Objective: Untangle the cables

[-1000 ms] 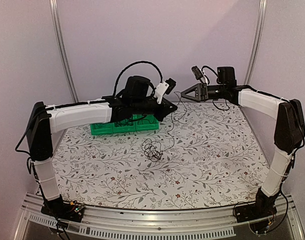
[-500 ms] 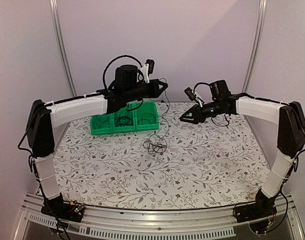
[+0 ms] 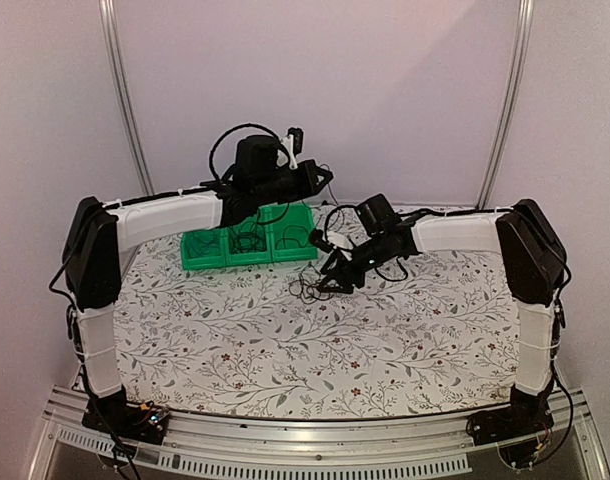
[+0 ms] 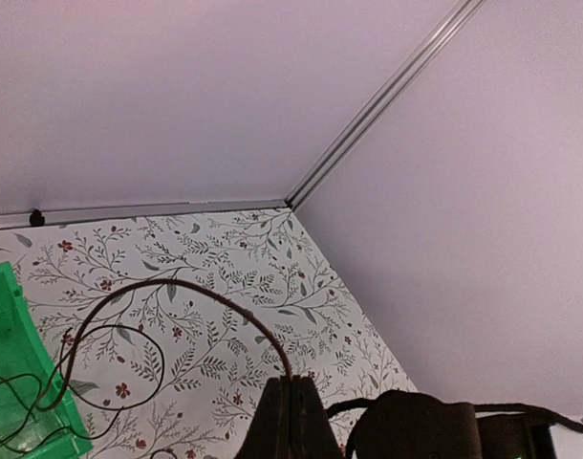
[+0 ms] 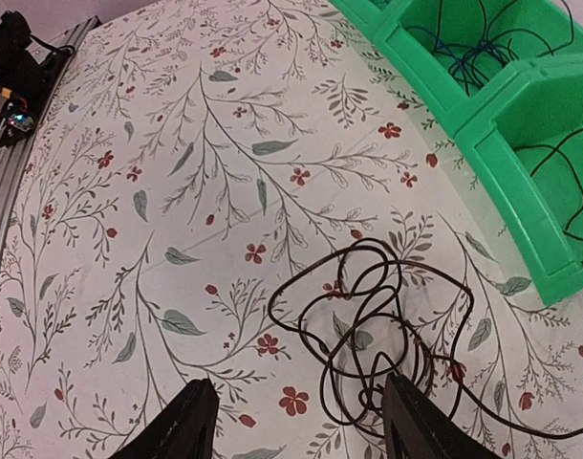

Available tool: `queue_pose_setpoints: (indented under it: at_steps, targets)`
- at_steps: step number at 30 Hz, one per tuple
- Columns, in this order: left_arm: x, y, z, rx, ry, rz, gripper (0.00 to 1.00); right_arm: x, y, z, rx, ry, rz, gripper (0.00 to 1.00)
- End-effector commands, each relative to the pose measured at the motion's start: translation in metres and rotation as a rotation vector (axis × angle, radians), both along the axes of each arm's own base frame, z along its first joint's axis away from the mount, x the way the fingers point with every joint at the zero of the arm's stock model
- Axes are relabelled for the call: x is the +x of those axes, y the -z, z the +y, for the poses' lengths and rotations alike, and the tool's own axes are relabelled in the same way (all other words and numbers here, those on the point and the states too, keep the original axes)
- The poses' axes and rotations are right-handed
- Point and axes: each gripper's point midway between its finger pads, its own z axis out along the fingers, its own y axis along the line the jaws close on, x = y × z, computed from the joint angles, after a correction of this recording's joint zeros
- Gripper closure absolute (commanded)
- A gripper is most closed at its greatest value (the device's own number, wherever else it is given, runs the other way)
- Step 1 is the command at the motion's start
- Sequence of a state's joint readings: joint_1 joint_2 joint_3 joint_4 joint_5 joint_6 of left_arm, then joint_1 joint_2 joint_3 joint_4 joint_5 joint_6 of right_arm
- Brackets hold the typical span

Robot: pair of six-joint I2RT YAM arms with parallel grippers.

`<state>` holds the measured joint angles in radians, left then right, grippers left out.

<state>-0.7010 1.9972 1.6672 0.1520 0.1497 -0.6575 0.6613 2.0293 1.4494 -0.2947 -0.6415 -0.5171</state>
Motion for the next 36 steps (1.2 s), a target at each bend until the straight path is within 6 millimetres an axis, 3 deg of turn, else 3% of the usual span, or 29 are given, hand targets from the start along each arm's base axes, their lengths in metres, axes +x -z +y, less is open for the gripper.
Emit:
queue_pose_setpoints:
  at_steps: [1,6,10,13,14,19,23,27,30,36]
  targets:
    - [0.004,-0.027,0.011,-0.072,-0.002,-0.001,1.00,0.032,0.023,0.007,-0.074,0.072,-0.099,0.35]
    - [0.003,-0.053,0.013,-0.110,0.009,-0.027,1.00,0.039,0.064,0.009,-0.152,0.078,-0.090,0.39]
    - [0.002,-0.091,0.012,-0.149,0.027,-0.102,1.00,0.032,0.084,0.003,-0.200,0.057,-0.064,0.69]
    - [0.000,-0.144,0.019,-0.197,0.026,-0.207,1.00,0.025,0.096,-0.015,-0.270,0.054,-0.031,0.97]
    - [-0.002,-0.167,0.022,-0.215,0.026,-0.259,1.00,0.024,0.101,-0.025,-0.293,0.066,-0.015,1.00]
    - [-0.015,-0.265,0.045,-0.249,-0.022,-0.490,1.00,0.017,0.108,-0.082,-0.346,0.161,0.070,1.00]
    - [-0.025,-0.314,0.066,-0.295,-0.072,-0.592,1.00,0.018,0.105,-0.120,-0.379,0.237,0.079,1.00]
    - [-0.023,-0.326,0.077,-0.350,-0.088,-0.605,1.00,0.021,0.107,-0.149,-0.391,0.310,0.121,1.00]
    - [-0.012,-0.313,0.075,-0.334,-0.097,-0.578,1.00,0.024,0.105,-0.163,-0.394,0.356,0.132,1.00]
    - [0.009,-0.291,0.074,-0.327,-0.107,-0.535,1.00,0.024,0.104,-0.169,-0.388,0.385,0.150,1.00]
